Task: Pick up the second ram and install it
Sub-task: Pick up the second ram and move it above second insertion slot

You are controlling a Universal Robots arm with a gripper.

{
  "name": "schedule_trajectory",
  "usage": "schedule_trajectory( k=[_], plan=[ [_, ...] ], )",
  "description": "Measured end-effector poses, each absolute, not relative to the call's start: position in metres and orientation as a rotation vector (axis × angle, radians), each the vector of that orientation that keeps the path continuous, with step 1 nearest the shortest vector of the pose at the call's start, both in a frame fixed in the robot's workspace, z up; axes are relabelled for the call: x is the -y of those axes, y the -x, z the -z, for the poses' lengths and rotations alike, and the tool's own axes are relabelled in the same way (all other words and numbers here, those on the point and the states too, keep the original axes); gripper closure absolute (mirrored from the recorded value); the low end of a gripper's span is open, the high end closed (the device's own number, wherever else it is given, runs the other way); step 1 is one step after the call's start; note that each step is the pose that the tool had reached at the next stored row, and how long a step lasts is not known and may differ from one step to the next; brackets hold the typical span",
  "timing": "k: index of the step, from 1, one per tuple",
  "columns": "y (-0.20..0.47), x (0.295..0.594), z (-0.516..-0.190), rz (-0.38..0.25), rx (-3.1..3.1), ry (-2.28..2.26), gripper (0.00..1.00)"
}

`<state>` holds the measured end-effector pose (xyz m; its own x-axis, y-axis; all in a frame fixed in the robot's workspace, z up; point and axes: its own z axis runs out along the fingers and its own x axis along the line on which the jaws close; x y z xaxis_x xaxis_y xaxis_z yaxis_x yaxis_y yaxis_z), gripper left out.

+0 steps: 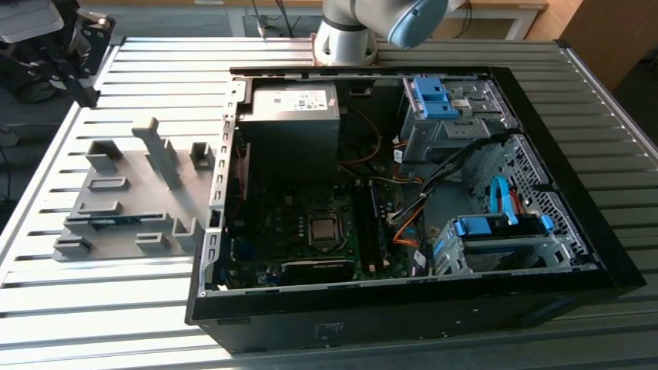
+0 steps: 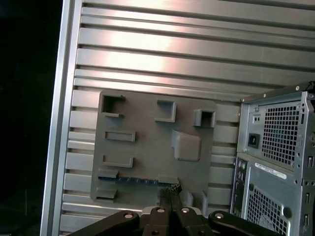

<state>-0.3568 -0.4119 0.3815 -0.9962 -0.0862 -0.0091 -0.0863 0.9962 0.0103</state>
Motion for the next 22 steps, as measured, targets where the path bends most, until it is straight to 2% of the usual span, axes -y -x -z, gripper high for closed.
schedule_trajectory(
  k=[22],
  plan=[
    [0.371, 0.427, -0.377, -0.021, -3.117, 0.342, 0.89]
  ],
)
